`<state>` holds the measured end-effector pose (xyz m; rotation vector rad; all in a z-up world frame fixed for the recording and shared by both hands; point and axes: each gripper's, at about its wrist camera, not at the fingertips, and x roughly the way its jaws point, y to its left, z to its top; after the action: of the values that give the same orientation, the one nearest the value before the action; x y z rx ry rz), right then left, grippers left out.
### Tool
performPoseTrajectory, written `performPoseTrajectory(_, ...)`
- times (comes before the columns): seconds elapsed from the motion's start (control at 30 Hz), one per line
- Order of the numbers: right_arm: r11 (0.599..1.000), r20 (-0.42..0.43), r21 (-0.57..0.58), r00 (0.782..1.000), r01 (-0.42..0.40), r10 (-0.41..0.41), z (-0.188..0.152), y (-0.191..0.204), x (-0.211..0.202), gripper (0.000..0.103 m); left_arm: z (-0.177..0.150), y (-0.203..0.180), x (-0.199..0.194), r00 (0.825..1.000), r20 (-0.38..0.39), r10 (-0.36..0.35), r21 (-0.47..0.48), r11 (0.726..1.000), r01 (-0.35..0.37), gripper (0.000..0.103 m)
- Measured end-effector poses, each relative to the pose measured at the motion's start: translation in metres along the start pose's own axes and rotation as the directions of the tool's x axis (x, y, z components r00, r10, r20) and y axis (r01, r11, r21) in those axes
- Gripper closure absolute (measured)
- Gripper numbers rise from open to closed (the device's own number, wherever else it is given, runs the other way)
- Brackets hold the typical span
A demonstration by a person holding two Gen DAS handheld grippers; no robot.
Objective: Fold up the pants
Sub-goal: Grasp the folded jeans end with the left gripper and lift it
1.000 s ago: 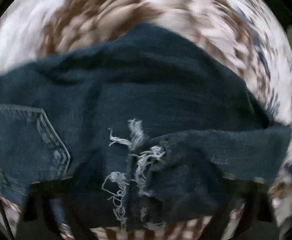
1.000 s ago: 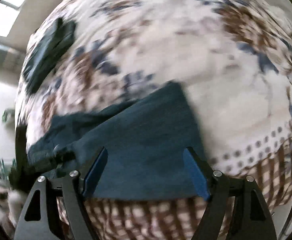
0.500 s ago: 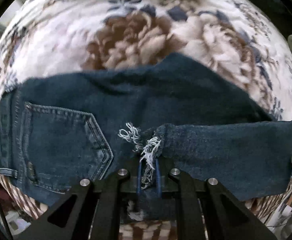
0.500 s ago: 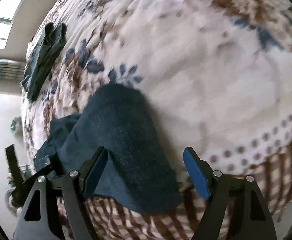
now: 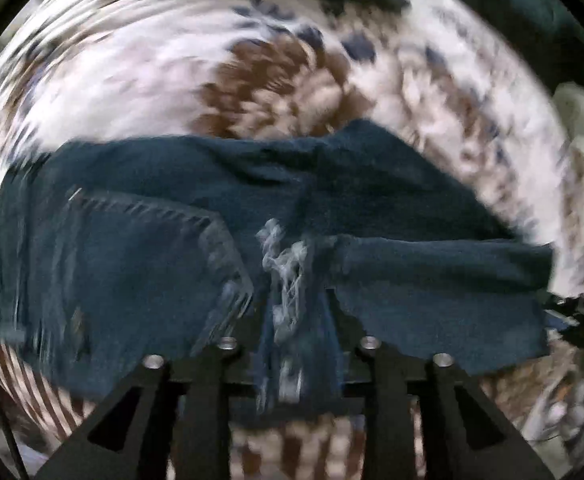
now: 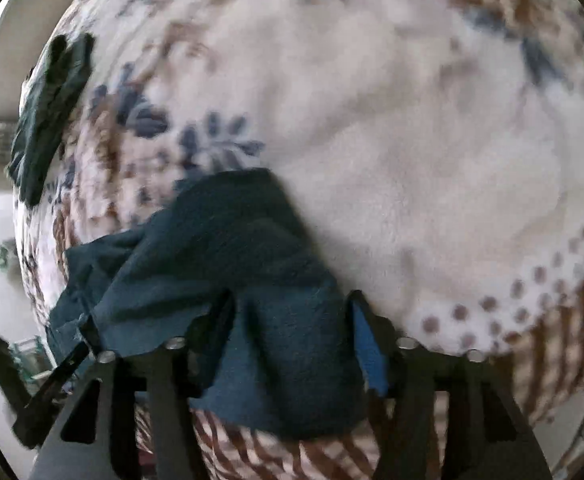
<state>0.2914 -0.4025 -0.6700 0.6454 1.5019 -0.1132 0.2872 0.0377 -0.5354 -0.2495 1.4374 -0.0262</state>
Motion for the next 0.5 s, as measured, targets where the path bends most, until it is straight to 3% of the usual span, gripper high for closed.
performPoseTrajectory(0.03,1.0,0.026,-0.021,1.0,0.013,-0.012,-0.005,0.008,-0.009,0.033,-0.007,0.012,-0.012,0.999,0.02,-0.029,-0.042,0.999,0.03,0.05)
performPoseTrajectory(0.07,0.999,0.048,-0.046,0.998,0.029,-0.027,-0.01,0.018,-0.017,0.033,-0.012,0.026,-0.022,0.998,0.032,-0.047,-0.082,0.995,0.049,0.024)
performPoseTrajectory(0.1,0.996,0.069,-0.079,0.997,0.052,-0.047,-0.016,0.031,-0.023,0.032,-0.017,0.037,-0.032,0.997,0.045,-0.063,-0.129,0.989,0.068,0.014)
performPoseTrajectory(0.13,0.992,0.088,-0.104,0.994,0.077,-0.068,-0.021,0.043,-0.027,0.032,-0.027,0.059,-0.046,0.994,0.071,-0.081,-0.207,0.974,0.094,0.007)
performPoseTrajectory(0.2,0.987,0.133,-0.119,0.987,0.109,-0.093,-0.03,0.059,-0.033,0.032,-0.04,0.093,-0.057,0.991,0.108,-0.079,-0.327,0.939,0.111,0.007)
performPoseTrajectory(0.3,0.985,0.202,-0.089,0.971,0.145,-0.124,-0.042,0.075,-0.041,0.032,-0.068,0.15,-0.065,0.976,0.202,-0.082,-0.533,0.827,0.18,0.007)
performPoseTrajectory(0.37,0.983,0.249,-0.066,0.957,0.171,-0.15,-0.05,0.082,-0.048,0.032,-0.083,0.183,-0.053,0.966,0.239,-0.098,-0.636,0.736,0.232,0.007)
performPoseTrajectory(0.4,0.983,0.263,-0.038,0.951,0.179,-0.163,-0.053,0.081,-0.053,0.032,-0.089,0.199,-0.046,0.961,0.253,-0.11,-0.683,0.684,0.258,0.007)
performPoseTrajectory(0.43,0.984,0.274,-0.01,0.947,0.179,-0.17,-0.055,0.08,-0.059,0.032,-0.095,0.214,-0.038,0.944,0.297,-0.146,-0.725,0.609,0.322,0.007)
performPoseTrajectory(0.47,0.982,0.296,0.032,0.936,0.188,-0.189,-0.059,0.078,-0.067,0.032,-0.099,0.224,-0.032,0.931,0.328,-0.161,-0.752,0.552,0.36,0.007)
performPoseTrajectory(0.5,0.977,0.313,0.063,0.926,0.204,-0.214,-0.063,0.077,-0.074,0.032,-0.1,0.23,-0.027,0.922,0.348,-0.168,-0.765,0.517,0.383,0.007)
